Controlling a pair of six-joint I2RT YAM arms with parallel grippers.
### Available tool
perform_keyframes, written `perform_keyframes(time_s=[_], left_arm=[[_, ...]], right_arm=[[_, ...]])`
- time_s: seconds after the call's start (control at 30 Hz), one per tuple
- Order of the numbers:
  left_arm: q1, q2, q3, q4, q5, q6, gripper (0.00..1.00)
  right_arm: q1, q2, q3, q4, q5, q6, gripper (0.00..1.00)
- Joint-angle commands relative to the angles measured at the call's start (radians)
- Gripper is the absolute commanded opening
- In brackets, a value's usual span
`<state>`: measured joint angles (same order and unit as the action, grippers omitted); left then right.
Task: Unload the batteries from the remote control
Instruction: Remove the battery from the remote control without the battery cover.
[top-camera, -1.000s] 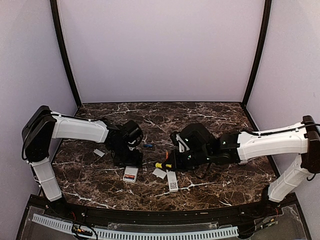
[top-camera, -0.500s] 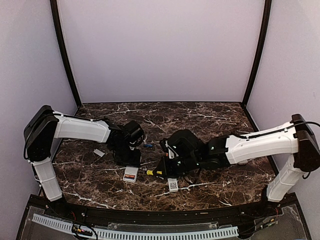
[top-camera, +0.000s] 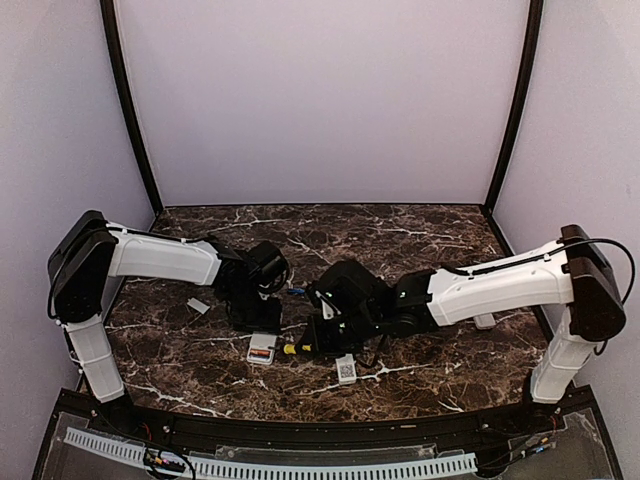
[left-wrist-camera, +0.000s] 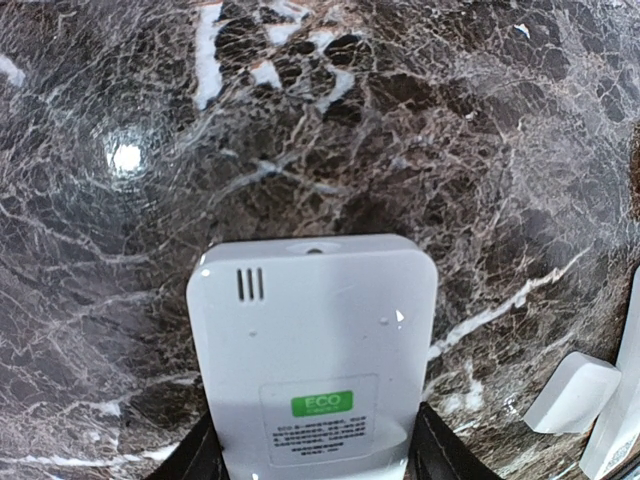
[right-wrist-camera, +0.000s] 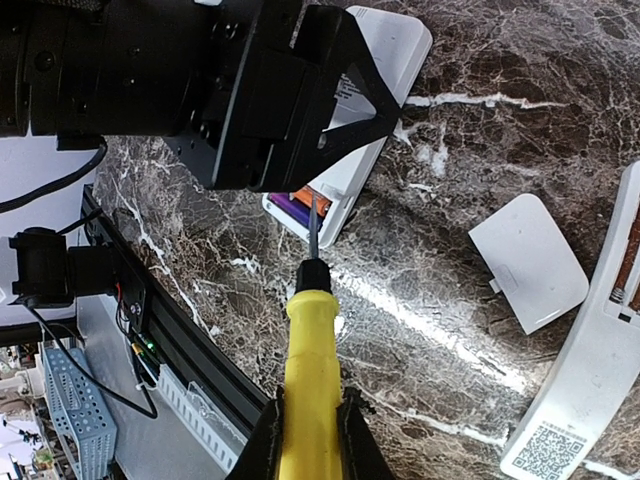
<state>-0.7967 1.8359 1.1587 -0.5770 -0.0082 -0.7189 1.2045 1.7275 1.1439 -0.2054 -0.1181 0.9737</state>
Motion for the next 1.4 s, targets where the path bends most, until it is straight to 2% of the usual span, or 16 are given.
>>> perform_keyframes(time_s=[0.0,0.3,0.87,1.37], left_arm=[[-0.001,0.045,-0.028,0.022,0.005,-0.016,0.36],[-0.001,0.044,-0.024,0.020,0.005,-0.014,0.35],[-0.001,0.043,-0.022,0.021,0.005,-0.012,0.31],[-0.001,0.043,-0.019,0.016,0.005,-0.009,0.31]], right_arm=[[0.005,0.017,0.034,-0.031,-0.002,0.000,0.00],[0.005,0.032,0.048,-0.055,-0.007,0.011,0.00],[0.013,-0.027,-0.002,0.024,0.016,-0.012,0.00],[0.013,0.012,0.032,-0.036,0.016,0.005,0.00]])
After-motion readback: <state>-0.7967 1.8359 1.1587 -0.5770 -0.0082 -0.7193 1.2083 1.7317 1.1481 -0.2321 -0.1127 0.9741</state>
